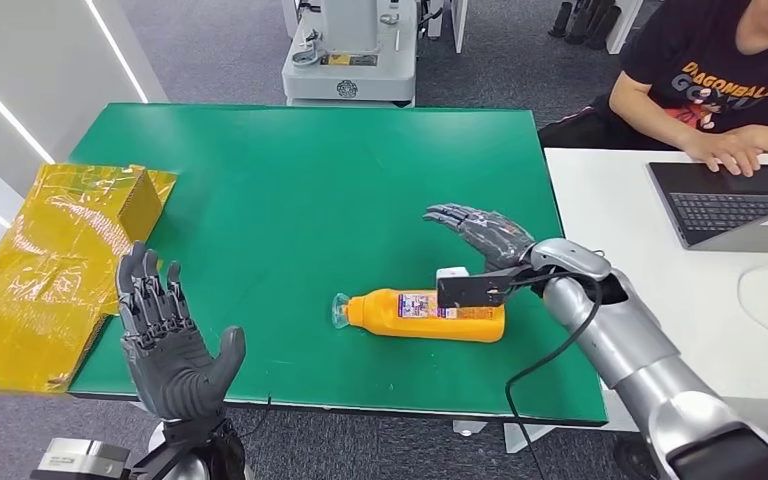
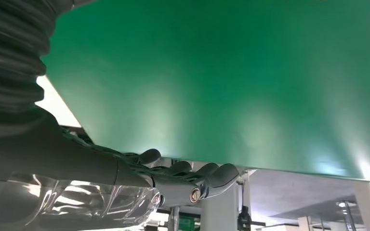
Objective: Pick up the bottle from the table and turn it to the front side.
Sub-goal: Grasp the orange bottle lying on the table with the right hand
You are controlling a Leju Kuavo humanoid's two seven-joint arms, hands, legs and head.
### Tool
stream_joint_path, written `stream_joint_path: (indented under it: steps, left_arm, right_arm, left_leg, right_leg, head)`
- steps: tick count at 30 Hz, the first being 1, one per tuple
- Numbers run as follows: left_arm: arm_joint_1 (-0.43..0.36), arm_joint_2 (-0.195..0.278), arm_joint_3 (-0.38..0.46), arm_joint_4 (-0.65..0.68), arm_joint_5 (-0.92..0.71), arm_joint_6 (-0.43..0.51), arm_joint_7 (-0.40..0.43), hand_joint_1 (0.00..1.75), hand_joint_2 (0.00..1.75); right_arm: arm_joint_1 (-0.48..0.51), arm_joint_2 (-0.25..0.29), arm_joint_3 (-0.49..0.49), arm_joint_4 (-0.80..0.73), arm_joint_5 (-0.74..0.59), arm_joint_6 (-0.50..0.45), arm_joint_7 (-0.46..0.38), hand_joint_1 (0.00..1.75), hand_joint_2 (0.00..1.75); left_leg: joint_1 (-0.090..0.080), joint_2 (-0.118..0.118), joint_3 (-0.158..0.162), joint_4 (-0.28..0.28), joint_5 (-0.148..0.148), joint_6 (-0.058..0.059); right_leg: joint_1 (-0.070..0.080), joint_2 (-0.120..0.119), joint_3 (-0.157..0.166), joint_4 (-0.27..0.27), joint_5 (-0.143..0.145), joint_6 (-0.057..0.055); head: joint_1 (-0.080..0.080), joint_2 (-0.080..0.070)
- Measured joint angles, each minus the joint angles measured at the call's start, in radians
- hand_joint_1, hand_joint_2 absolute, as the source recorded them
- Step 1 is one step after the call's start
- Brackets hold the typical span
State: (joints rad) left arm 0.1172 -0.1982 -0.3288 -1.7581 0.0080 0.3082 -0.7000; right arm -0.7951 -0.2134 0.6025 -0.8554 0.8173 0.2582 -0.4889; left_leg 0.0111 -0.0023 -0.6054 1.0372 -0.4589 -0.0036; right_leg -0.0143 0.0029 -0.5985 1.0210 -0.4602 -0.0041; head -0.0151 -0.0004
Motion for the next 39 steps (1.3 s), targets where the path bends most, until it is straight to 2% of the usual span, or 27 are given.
stream_joint_path:
  steps: [9,19,29,39]
  left_arm:
    - [-0.021,0.003,0.0,0.015,0.015,-0.009,0.0,0.0,1.75]
    - [-0.027,0.003,0.0,0.021,0.017,-0.016,0.0,0.0,1.75]
    - [-0.025,0.003,0.012,0.024,0.007,-0.022,0.0,0.0,1.75]
    - [-0.012,0.003,0.023,0.024,-0.008,-0.005,0.0,0.0,1.75]
  right_arm:
    - [-0.064,-0.017,0.09,0.116,-0.07,0.085,-0.063,0.0,1.75]
    - [-0.039,-0.022,0.184,0.182,-0.13,0.078,-0.101,0.0,1.75]
    - [-0.006,0.004,0.245,0.267,-0.169,-0.02,-0.1,0.0,1.75]
    - [-0.008,0.039,0.264,0.337,-0.19,-0.073,-0.083,0.0,1.75]
  left_leg:
    - [0.0,0.0,0.0,0.0,0.0,0.0]
    - [0.0,0.0,-0.001,0.0,0.0,0.0]
    - [0.0,0.0,-0.001,0.0,0.0,0.0]
    - [0.0,0.0,-0.001,0.0,0.0,0.0]
  right_leg:
    - [0.0,0.0,0.0,0.0,0.0,0.0]
    - [0.0,0.0,0.0,0.0,0.0,0.0]
    - [0.0,0.0,0.0,0.0,0.0,0.0]
    - [0.0,0.0,0.0,0.0,0.0,0.0]
  head:
    - [0.0,0.0]
    - [0.0,0.0]
    - [0.0,0.0]
    - [0.0,0.0]
